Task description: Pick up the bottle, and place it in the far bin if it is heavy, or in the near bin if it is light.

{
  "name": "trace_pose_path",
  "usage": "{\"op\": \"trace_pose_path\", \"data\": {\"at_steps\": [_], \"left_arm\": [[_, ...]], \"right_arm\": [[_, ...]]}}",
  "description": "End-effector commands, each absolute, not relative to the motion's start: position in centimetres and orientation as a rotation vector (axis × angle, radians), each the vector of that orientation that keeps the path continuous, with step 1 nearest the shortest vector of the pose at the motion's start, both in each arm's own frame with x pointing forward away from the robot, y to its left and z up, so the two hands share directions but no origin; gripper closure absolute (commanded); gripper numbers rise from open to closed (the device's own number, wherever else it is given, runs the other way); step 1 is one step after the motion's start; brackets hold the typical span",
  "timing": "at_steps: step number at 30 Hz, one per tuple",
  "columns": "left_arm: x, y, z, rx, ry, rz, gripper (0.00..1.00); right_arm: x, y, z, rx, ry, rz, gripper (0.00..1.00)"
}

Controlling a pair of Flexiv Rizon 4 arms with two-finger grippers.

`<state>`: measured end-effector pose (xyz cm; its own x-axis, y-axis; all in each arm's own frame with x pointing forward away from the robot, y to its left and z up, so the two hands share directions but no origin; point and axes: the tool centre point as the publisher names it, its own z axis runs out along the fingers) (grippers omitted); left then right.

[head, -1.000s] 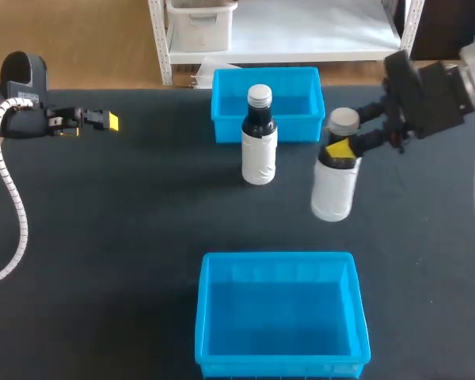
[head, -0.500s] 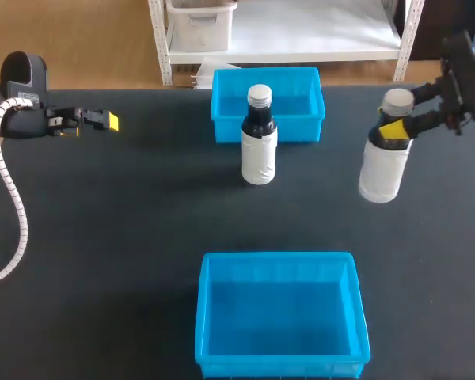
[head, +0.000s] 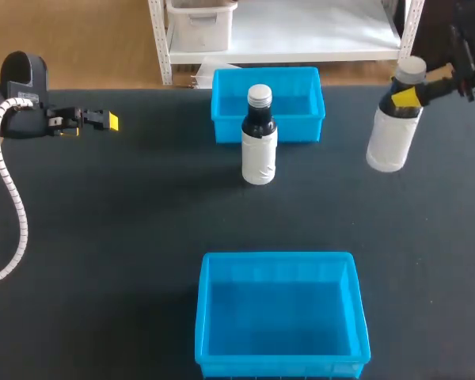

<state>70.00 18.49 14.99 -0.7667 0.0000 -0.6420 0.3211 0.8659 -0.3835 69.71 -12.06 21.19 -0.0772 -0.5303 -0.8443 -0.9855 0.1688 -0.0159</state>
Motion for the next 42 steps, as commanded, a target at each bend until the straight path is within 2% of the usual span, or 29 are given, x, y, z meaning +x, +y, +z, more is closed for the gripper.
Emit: {"op": "trace_pose_path", "data": {"at_steps": [1, 22, 42], "left_arm": [[70.0, 18.5, 15.0, 0.231, 2.375, -0.637, 0.00], [70.0, 18.5, 15.0, 0.231, 2.375, -0.637, 0.00], [70.0, 18.5, 15.0, 0.231, 2.375, -0.637, 0.00]], "right_arm": [[72.1, -10.9, 21.5, -1.464, 1.707, 0.791, 1.00], [80.5, -4.0, 23.8, -1.424, 1.708, 0.707, 1.00], [86.4, 1.7, 22.6, -1.474, 1.669, 0.745, 1.00]]}}
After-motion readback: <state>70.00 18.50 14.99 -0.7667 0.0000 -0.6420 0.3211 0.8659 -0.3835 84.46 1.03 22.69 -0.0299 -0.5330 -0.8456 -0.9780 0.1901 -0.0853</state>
